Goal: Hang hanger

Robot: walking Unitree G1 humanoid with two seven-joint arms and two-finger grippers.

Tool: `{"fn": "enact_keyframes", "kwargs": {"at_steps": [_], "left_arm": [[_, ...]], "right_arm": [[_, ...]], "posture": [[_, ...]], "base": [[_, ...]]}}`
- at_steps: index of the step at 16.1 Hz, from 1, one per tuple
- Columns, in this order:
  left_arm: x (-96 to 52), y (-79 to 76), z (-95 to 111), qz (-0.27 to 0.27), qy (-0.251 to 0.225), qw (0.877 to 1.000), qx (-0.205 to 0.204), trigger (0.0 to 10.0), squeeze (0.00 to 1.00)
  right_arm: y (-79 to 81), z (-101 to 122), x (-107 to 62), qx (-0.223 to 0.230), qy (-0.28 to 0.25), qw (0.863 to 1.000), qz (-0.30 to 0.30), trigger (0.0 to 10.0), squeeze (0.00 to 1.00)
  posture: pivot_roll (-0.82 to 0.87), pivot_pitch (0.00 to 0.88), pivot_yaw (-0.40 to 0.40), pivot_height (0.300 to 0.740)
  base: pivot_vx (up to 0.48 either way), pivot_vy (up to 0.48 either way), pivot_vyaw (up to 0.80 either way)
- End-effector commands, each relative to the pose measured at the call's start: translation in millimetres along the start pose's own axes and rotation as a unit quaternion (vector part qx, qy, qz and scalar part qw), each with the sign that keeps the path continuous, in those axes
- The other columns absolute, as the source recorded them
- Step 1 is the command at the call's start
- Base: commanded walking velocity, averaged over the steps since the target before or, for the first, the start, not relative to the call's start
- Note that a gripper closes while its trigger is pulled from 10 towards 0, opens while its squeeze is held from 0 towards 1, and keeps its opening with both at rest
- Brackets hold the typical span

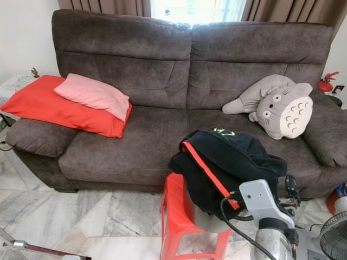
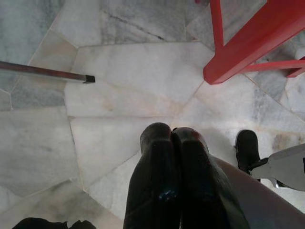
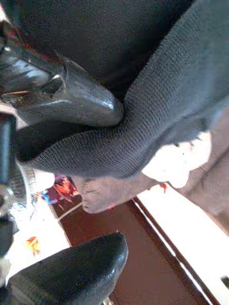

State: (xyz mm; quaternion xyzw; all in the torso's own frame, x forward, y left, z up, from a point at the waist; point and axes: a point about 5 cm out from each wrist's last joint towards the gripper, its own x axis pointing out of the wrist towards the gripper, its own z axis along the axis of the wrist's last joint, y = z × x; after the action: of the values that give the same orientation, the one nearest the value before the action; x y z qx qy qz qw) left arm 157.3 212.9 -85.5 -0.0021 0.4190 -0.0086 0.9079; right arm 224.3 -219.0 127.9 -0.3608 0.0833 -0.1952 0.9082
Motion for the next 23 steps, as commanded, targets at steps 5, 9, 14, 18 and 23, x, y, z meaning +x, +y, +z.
{"fn": "enact_keyframes", "kwargs": {"at_steps": [5, 9, 14, 18, 23], "left_arm": [[0.5, -7.7, -2.8, -0.005, 0.002, 1.000, 0.003, 10.0, 0.00], [5.4, -24.4, 1.1, -0.011, 0.004, 1.000, 0.006, 10.0, 0.00], [2.5, -22.4, -6.0, -0.011, 0.010, 1.000, 0.005, 10.0, 0.00], [4.2, -22.7, -1.0, -0.012, 0.004, 1.000, 0.007, 10.0, 0.00], [3.2, -20.6, -2.0, -0.012, 0.002, 1.000, 0.005, 10.0, 0.00]], "right_arm": [[-10.8, 16.5, 3.0, 0.009, -0.055, 0.998, -0.041, 10.0, 0.00], [2.8, -0.4, 2.8, 0.022, -0.005, 1.000, -0.002, 10.0, 0.00], [10.3, -6.8, 3.4, 0.015, 0.016, 1.000, 0.018, 10.0, 0.00], [10.9, 3.6, 11.7, 0.019, -0.019, 1.000, 0.012, 10.0, 0.00], [10.5, 27.4, 18.1, 0.046, -0.085, 0.995, -0.001, 10.0, 0.00]], "posture": [[-0.08, 0.030, -0.029, 0.740], [-0.08, 0.030, -0.028, 0.740], [-0.08, 0.031, -0.028, 0.740], [-0.08, 0.033, -0.027, 0.740], [-0.08, 0.033, -0.028, 0.740]], "base": [[0.000, 0.000, 0.00], [0.000, 0.000, 0.00], [0.000, 0.000, 0.00], [0.000, 0.000, 0.00], [0.000, 0.000, 0.00]]}}
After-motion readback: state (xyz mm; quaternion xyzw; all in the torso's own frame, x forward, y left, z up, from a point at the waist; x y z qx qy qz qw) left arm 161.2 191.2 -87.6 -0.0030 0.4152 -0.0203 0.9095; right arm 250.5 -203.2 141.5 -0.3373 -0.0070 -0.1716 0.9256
